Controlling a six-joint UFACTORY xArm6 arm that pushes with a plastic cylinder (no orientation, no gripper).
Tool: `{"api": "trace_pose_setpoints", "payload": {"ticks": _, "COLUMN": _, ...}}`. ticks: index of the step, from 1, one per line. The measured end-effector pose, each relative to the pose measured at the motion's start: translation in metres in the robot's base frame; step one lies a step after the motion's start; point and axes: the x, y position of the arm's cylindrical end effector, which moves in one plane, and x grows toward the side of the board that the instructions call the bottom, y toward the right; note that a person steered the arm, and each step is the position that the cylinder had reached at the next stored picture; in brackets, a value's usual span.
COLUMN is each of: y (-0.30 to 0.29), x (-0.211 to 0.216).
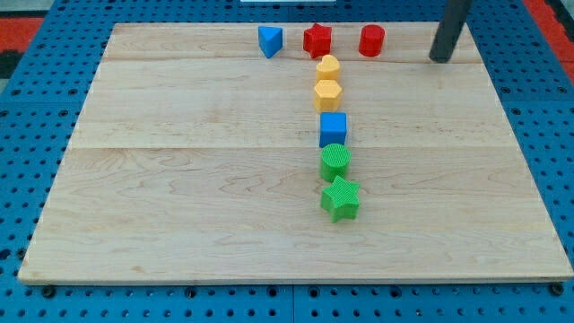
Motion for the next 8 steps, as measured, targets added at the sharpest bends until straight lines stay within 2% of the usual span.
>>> {"api": "trace_pose_setpoints", "payload": {"ticks": 1, "y": -0.031, "x": -0.028}}
{"api": "trace_pose_setpoints", "payload": {"ticks": 3, "y": -0.142, "x": -0.024}}
{"api": "trace_pose_setpoints", "payload": {"ticks": 5, "y": -0.183, "x": -0.026}}
{"api": "trace_pose_setpoints", "payload": {"ticks": 6, "y": -0.172, "x": -0.034}}
{"api": "trace_pose_setpoints", "payload": {"ticks": 7, "y": -0.113, "x": -0.008}}
{"api": "trace_pose_setpoints", "payload": {"ticks": 8, "y": -0.122, "x": 0.035}}
